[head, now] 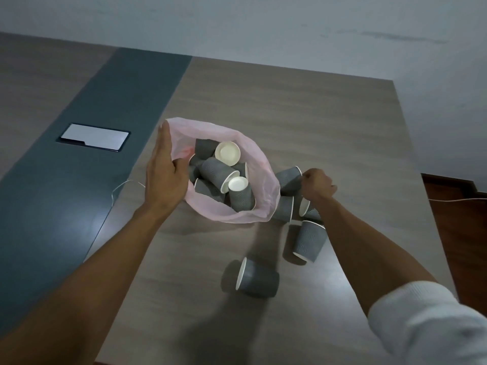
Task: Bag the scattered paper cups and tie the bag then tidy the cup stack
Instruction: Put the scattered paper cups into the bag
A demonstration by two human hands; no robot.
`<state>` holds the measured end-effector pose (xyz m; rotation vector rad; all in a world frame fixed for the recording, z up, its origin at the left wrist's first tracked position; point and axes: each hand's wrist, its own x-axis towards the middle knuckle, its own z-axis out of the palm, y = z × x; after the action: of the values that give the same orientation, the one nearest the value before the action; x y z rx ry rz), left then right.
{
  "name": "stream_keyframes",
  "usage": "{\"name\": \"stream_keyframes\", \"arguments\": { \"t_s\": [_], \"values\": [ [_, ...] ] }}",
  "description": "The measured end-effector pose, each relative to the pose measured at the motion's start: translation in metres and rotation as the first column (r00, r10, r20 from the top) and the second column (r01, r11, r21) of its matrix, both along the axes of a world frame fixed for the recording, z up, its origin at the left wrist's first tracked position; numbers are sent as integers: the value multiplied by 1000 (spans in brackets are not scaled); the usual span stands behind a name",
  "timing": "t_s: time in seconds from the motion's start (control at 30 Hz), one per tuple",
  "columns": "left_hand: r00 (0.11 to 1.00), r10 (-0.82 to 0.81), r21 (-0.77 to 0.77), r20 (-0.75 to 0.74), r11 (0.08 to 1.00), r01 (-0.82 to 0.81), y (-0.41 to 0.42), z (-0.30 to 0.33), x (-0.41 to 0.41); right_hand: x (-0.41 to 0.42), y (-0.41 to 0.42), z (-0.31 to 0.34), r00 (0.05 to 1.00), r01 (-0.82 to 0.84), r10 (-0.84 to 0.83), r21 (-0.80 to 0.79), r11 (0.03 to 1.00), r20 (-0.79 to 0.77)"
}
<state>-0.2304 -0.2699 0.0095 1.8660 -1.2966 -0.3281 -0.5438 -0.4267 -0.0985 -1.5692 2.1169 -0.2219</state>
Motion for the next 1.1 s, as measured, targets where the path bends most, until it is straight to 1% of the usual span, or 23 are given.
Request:
{"name": "stream_keyframes", "arguments": {
  "t_s": [0.1, 0.13, 0.17, 0.2, 0.27, 0.3, 0.33, 0.4, 0.43, 0.5, 0.57, 0.6, 0.63, 0.67, 0.7, 0.77, 0.8, 0.87, 0.9, 0.97, 1.03, 1.1],
  "values": [
    [1000, 5, -2, 8, 1000, -5, -1, 0, 0, -2, -1, 8, 997, 32, -28, -57, 998, 75],
    [1000, 3, 4, 7, 1000, -3, -1, 1, 0, -2, 0, 15, 995, 35, -23, -124, 992, 101],
    [1000, -4, 6, 7, 1000, 4, -1, 1, 0, 0, 2, 25, 991, 42, -12, -230, 972, 130],
    [1000, -13, 8, 12, 1000, 13, 0, 2, 1, 4, 8, 36, 983, 64, 4, -357, 932, 185],
    [999, -32, 13, 24, 999, 32, 0, 4, 2, 17, 25, 60, 932, 144, 87, -582, 800, 351],
    [999, -39, 18, 28, 999, 38, 0, 5, 3, 26, 36, 70, 896, 173, 152, -644, 745, 416],
    [999, -44, 24, 31, 999, 43, 1, 7, 3, 37, 50, 80, 852, 189, 216, -664, 723, 477],
    [998, -54, 31, 41, 998, 53, 0, 10, 3, 62, 75, 90, 761, 164, 306, -625, 763, 572],
    [997, -62, 28, 44, 998, 61, 1, 11, 2, 76, 87, 94, 732, 124, 343, -609, 783, 589],
    [996, -77, 21, 41, 997, 76, 2, 14, 0, 101, 102, 91, 721, -1, 417, -601, 799, 553],
    [996, -78, 18, 32, 997, 77, 2, 15, -3, 121, 106, 87, 726, -184, 511, -586, 789, 460],
    [997, -75, 18, 30, 997, 74, 3, 16, -4, 128, 107, 86, 709, -258, 548, -559, 788, 445],
    [997, -73, 16, 33, 997, 73, 3, 16, -4, 133, 107, 85, 693, -307, 566, -528, 792, 447],
    [996, -75, 15, 38, 997, 74, 3, 16, -5, 134, 108, 84, 701, -320, 560, -507, 800, 441],
    [996, -77, 16, 41, 997, 77, 4, 15, -4, 131, 109, 86, 741, -307, 531, -497, 812, 411],
    [996, -80, 15, 35, 997, 80, 5, 15, -4, 114, 105, 83, 857, -230, 411, -482, 845, 312],
    [996, -81, 14, 28, 997, 81, 5, 14, -5, 98, 101, 80, 904, -171, 321, -448, 878, 284],
    [996, -82, 13, 18, 997, 82, 5, 12, -6, 62, 89, 69, 958, -43, 130, -321, 946, 254],
    [997, -82, 17, 13, 997, 81, 5, 11, -8, 45, 86, 64, 971, -2, 59, -241, 971, 233],
    [997, -78, 24, 3, 997, 78, 5, 9, -12, 18, 85, 53, 974, 27, -7, -86, 996, 225],
    [997, -83, 23, -5, 996, 83, 4, 7, -17, 5, 90, 45, 962, 20, -23, 13, 1000, 274],
    [996, -86, 23, -1, 996, 86, 5, 7, -19, 1, 94, 38, 958, -21, -3, 79, 997, 285]
  ]
}}
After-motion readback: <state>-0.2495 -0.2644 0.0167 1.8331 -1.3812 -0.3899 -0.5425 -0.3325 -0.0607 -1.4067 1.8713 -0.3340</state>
